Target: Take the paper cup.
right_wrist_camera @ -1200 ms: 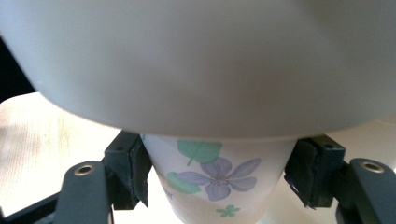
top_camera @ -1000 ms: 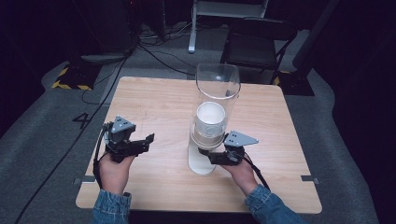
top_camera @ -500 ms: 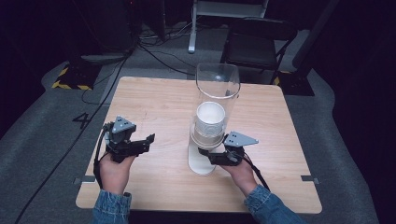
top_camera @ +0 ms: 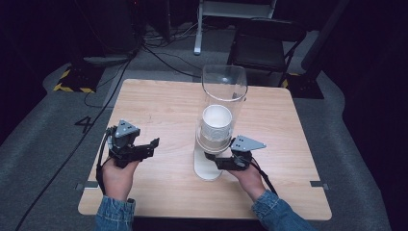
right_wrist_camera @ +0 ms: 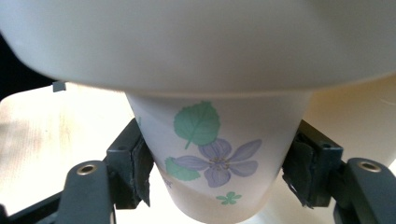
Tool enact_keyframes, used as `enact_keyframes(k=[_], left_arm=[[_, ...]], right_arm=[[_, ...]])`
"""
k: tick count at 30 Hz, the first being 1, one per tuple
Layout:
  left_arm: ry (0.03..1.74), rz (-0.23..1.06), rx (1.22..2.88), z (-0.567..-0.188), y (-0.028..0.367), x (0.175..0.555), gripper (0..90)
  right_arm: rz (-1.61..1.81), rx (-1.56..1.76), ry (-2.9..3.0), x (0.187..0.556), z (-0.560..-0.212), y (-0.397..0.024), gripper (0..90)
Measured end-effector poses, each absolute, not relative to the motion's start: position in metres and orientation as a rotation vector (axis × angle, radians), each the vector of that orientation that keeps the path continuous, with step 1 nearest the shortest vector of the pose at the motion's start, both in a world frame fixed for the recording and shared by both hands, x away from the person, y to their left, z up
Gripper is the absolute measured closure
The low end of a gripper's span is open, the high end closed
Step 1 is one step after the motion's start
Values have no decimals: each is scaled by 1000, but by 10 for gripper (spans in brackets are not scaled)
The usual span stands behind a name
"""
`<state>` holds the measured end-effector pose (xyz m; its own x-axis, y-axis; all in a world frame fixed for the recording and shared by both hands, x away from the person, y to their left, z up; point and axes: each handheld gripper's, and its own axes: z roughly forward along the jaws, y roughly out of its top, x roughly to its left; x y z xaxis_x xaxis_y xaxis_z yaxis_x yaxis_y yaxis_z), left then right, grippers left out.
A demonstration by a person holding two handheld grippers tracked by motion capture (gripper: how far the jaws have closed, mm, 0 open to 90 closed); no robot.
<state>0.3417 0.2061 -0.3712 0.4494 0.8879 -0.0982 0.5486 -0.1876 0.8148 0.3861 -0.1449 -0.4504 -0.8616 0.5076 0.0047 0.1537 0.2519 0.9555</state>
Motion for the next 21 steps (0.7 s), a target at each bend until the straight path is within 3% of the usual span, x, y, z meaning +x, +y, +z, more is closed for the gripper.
enact_keyframes(k=[7,12,21], left_arm=[[1215,510,1868,-372,206,342,246],[1213,514,1864,-371,207,342,245],[1218,510,1859,-372,210,342,245]], right_arm=[[1604,589,2226,389,-453,-145,344],[1545,694,2348,395,-481,-145,359],[1492,685,2380,393,-481,-149,352]])
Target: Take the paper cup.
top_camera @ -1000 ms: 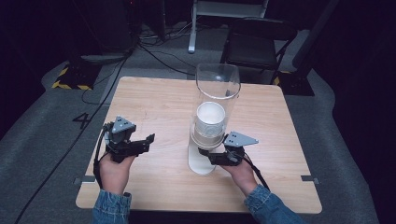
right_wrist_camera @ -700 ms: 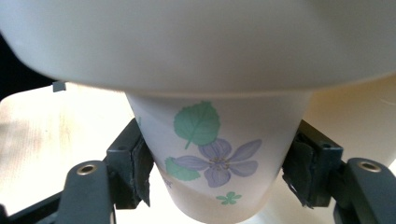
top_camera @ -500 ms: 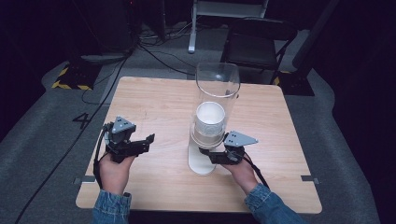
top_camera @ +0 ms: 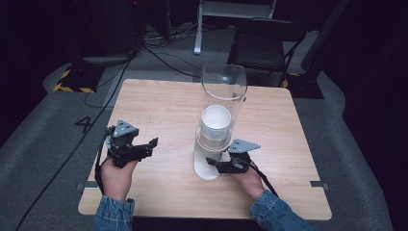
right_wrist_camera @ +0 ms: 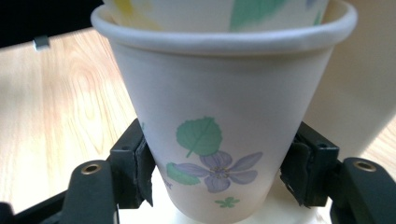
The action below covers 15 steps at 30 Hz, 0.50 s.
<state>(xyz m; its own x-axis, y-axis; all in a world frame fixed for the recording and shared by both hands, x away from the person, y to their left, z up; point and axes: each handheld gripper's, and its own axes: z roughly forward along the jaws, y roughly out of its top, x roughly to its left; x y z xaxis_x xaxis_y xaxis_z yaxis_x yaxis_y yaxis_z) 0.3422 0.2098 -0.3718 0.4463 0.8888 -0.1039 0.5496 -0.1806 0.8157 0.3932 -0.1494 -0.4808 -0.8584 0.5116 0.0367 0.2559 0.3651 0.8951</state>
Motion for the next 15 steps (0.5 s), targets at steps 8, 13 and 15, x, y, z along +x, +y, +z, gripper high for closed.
enact_keyframes(k=[8,13,15], left_arm=[[1216,508,1867,-371,209,344,245],[1214,503,1865,-372,208,347,244],[1212,496,1867,-372,207,349,244]], right_arm=[[1397,698,2440,390,-484,-156,352],[1381,712,2472,388,-488,-161,352],[1367,706,2483,386,-488,-161,352]])
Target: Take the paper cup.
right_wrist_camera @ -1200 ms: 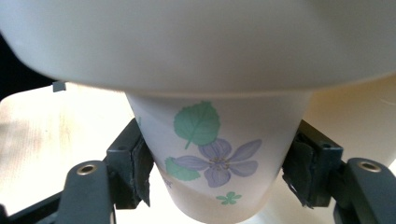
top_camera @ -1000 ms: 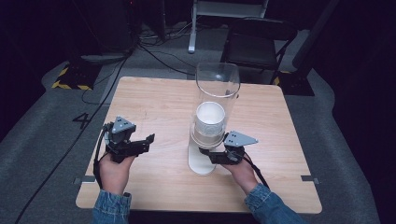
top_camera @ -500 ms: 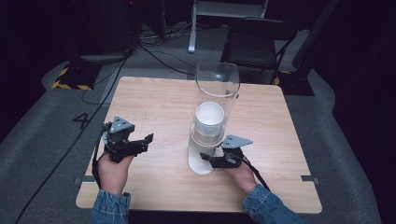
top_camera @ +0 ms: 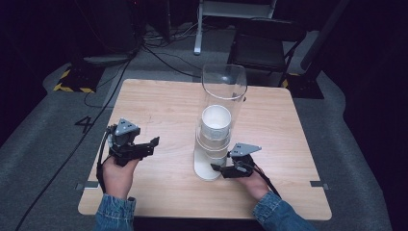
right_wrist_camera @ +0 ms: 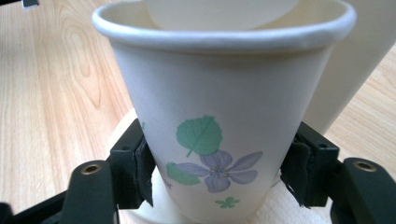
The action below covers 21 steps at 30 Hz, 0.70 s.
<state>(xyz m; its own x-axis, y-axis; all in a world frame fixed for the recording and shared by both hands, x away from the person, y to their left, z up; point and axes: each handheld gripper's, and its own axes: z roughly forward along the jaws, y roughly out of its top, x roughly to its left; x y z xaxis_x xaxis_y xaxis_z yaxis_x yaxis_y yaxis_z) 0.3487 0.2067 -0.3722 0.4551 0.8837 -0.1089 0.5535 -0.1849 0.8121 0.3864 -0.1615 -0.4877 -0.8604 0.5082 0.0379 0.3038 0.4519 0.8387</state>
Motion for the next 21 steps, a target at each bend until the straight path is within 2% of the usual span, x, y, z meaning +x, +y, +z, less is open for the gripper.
enact_keyframes(k=[21], left_arm=[[1195,473,1894,-374,192,368,247]], right_arm=[[1268,756,2469,377,-483,-193,349]])
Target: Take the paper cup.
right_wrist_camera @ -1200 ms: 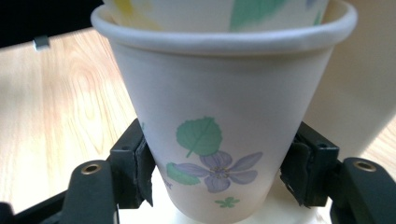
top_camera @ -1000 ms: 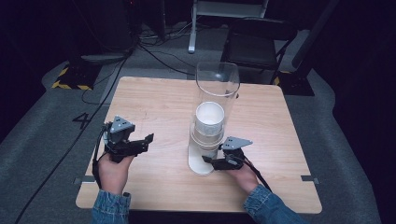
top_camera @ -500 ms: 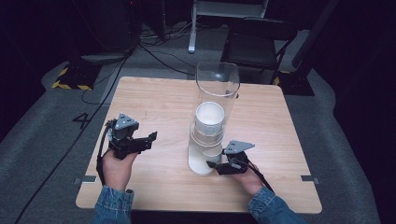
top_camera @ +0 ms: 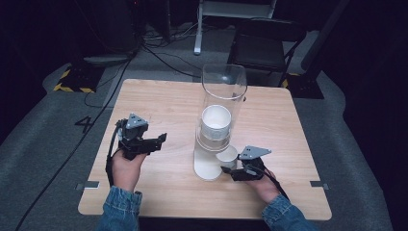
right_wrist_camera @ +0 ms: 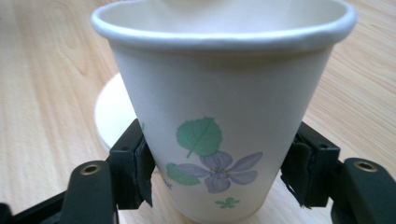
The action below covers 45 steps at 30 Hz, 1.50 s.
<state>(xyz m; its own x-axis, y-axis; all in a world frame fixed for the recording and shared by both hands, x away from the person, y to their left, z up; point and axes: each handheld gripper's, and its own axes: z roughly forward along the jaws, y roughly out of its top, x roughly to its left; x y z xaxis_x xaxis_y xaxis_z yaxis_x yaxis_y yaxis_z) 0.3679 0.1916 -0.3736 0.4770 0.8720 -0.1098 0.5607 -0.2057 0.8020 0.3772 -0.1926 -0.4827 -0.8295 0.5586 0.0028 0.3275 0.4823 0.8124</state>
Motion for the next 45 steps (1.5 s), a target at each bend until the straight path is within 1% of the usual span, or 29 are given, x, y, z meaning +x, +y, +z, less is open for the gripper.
enact_keyframes(k=[4,14,23,35,45], left_arm=[[1195,474,1897,-374,191,369,248],[1210,479,1902,-377,192,369,246],[1235,487,1895,-381,199,363,245],[1291,500,1882,-388,216,347,244],[1320,508,1883,-392,222,341,244]], right_arm=[[1275,819,2417,384,-476,-212,349],[1329,896,2295,395,-457,-240,348],[1342,1016,2185,411,-451,-262,346],[1313,1139,2106,437,-459,-272,346],[1253,1182,2111,456,-475,-265,344]])
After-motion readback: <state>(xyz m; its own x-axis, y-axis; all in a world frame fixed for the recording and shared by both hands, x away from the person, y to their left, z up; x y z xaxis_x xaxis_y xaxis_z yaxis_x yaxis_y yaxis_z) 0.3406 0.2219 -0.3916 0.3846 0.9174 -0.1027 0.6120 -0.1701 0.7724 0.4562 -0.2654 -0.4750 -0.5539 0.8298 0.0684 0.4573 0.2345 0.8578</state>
